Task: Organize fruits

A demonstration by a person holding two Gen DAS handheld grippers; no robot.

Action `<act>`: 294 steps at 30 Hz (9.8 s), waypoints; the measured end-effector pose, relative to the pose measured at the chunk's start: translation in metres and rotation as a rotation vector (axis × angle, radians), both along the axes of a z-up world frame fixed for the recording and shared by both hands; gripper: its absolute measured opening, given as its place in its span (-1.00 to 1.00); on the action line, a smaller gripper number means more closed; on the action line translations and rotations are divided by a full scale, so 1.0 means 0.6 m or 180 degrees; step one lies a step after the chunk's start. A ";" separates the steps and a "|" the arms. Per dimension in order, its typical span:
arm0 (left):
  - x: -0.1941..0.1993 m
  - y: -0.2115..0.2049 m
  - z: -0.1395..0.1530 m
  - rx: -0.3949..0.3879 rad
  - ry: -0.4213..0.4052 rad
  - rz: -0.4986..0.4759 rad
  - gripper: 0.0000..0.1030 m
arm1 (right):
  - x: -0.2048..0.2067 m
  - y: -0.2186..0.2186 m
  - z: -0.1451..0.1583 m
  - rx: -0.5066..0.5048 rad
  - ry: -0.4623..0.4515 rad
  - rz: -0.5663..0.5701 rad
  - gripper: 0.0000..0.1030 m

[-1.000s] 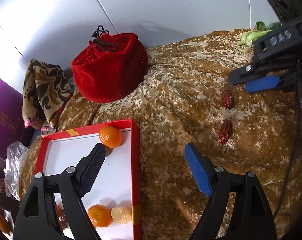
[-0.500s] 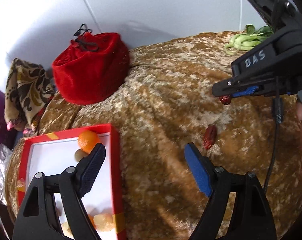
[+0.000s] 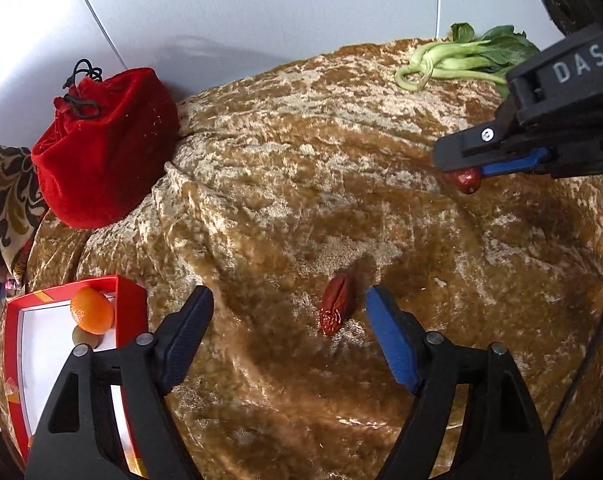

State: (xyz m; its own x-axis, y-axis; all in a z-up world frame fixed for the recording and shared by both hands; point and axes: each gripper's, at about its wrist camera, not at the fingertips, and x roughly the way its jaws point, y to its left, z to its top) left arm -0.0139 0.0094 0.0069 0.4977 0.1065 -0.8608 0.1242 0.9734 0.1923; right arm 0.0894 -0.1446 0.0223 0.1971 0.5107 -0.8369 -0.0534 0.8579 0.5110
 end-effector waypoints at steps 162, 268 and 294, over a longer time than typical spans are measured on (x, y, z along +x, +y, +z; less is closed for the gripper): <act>0.025 0.045 0.001 -0.0967 0.0195 0.0068 -0.73 | -0.065 -0.065 0.098 0.0675 -0.0422 -0.0328 -0.55; -0.576 0.211 0.245 0.0550 -0.1754 0.2784 1.00 | -0.547 0.196 0.243 0.0264 -0.2863 0.1716 0.28; -0.586 0.174 0.283 0.0505 -0.1900 0.2623 1.00 | -0.544 0.167 0.257 0.0348 -0.2927 0.1605 0.34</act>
State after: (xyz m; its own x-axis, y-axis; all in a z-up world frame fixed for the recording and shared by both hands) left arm -0.3657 0.1139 0.1768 0.5607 0.6993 -0.4435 -0.7284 0.6712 0.1375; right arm -0.2370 -0.0443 0.1762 0.4763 0.7739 -0.4174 -0.7974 0.5802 0.1659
